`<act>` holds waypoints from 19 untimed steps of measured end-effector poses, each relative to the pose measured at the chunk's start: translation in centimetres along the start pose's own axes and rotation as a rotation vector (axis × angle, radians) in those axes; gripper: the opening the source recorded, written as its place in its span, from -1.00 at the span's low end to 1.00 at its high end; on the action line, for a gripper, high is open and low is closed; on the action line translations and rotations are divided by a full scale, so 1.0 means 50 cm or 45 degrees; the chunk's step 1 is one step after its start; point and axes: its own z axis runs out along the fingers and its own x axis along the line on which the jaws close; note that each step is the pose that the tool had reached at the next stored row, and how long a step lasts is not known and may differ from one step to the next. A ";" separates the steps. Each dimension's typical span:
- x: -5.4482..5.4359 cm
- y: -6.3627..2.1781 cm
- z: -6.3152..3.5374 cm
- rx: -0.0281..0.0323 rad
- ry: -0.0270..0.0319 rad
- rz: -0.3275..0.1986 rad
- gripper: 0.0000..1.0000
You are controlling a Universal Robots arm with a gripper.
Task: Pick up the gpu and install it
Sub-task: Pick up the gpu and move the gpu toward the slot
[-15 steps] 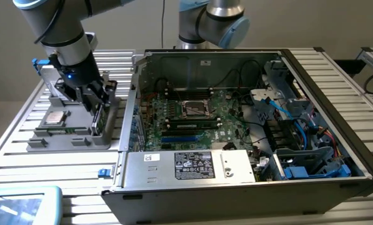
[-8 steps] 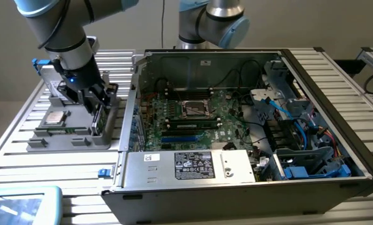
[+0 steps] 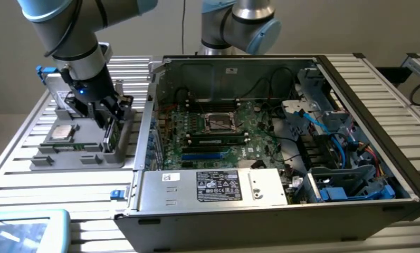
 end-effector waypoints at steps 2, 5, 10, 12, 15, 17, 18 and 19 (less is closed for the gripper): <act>0.000 0.000 0.002 0.0001 0.0002 0.000 0.05; -0.001 0.002 0.003 0.0000 0.0002 -0.001 0.05; -0.003 0.008 0.006 0.0003 0.0008 -0.005 0.05; -0.002 0.010 0.007 0.0030 0.0007 -0.008 0.05; -0.002 0.015 0.008 0.0169 0.0000 -0.014 0.05; -0.002 0.015 0.009 0.0243 0.0005 -0.026 0.05; -0.002 0.015 0.009 0.0258 0.0018 -0.038 0.05; -0.002 0.015 0.009 0.0267 0.0032 -0.049 0.05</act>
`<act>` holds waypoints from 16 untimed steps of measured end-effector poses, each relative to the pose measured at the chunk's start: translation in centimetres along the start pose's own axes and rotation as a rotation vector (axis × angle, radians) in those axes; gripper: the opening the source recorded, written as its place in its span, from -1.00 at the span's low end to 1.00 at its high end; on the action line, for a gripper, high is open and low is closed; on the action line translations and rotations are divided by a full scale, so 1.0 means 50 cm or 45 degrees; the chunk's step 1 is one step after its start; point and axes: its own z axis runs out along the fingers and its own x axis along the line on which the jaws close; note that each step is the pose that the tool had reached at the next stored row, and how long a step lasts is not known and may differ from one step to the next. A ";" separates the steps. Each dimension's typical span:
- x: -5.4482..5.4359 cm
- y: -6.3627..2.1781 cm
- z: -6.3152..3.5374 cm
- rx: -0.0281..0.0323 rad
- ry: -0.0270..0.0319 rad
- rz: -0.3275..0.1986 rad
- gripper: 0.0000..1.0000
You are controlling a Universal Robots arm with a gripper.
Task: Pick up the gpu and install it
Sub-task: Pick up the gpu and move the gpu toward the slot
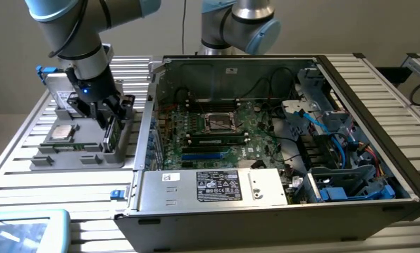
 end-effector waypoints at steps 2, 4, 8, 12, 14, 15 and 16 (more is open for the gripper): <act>-0.001 0.000 0.001 0.0006 0.0022 -0.023 0.05; -0.001 0.000 0.001 0.0013 0.0036 -0.033 0.05; -0.001 0.000 0.005 0.0022 0.0037 -0.034 0.05; -0.001 0.000 0.005 0.0025 0.0039 -0.033 0.05; -0.001 0.001 0.005 0.0022 0.0037 -0.033 0.05; -0.001 0.001 0.005 0.0022 0.0036 -0.033 0.05; -0.001 0.001 0.004 0.0020 0.0035 -0.033 0.05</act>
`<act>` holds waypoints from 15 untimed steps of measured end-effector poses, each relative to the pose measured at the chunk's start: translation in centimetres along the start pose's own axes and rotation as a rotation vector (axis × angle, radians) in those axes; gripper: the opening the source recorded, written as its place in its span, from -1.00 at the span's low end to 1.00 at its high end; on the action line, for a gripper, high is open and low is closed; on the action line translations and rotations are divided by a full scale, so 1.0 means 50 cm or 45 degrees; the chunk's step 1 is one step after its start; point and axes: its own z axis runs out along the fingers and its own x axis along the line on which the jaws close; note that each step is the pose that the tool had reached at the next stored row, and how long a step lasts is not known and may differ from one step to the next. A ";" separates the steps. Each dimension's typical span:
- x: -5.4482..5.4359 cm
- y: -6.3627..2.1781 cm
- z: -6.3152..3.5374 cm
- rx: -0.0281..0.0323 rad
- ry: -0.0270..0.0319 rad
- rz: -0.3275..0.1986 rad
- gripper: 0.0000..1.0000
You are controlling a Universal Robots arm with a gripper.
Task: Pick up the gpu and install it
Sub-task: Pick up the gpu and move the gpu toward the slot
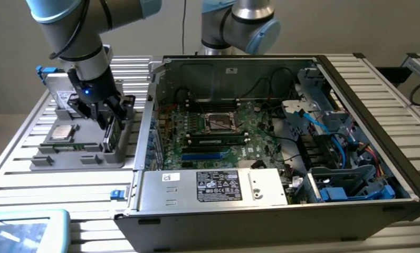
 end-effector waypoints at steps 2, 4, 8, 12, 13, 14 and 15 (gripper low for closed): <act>0.000 0.000 -0.003 0.0002 0.0003 0.000 0.05; 0.000 0.000 -0.003 0.0000 0.0001 0.000 0.05; 0.000 0.000 -0.003 0.0003 0.0013 0.000 0.01; 0.000 0.000 -0.003 0.0004 0.0047 0.001 -0.36; 0.000 0.000 -0.003 0.0007 0.0061 0.001 -0.36; 0.000 0.000 -0.003 0.0007 0.0070 0.001 -0.47; 0.000 0.000 -0.003 0.0007 0.0075 0.001 -0.47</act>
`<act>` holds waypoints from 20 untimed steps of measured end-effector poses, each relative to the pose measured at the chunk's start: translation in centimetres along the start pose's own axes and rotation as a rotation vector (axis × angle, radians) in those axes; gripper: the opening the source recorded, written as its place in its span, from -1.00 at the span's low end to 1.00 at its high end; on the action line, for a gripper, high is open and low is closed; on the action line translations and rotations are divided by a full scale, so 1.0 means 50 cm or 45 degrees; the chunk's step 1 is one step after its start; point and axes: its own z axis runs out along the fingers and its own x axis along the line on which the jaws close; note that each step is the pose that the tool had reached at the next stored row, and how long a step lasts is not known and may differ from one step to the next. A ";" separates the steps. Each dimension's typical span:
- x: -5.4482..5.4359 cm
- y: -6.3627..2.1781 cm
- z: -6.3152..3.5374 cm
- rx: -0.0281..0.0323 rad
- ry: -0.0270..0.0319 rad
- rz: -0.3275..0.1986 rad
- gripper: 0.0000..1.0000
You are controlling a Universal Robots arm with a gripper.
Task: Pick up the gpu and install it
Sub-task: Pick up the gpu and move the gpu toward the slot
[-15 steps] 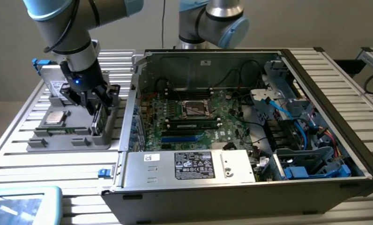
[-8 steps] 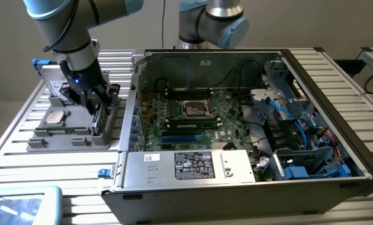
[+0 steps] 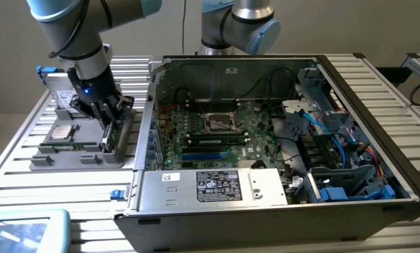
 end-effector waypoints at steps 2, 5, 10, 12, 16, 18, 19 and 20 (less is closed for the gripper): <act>0.000 0.000 0.000 0.0000 0.0002 0.000 -0.47; 0.000 0.000 0.000 0.0000 0.0005 0.000 -0.47; 0.002 0.004 -0.035 -0.0015 0.0004 0.000 -0.47; 0.002 0.005 -0.052 -0.0015 0.0006 0.000 -0.47; 0.004 0.009 -0.089 -0.0015 0.0006 0.000 -0.47; 0.004 0.011 -0.106 -0.0017 0.0004 0.000 -0.47; 0.005 0.012 -0.116 -0.0016 0.0005 0.000 -0.47; 0.005 0.012 -0.125 -0.0017 0.0004 0.000 -0.47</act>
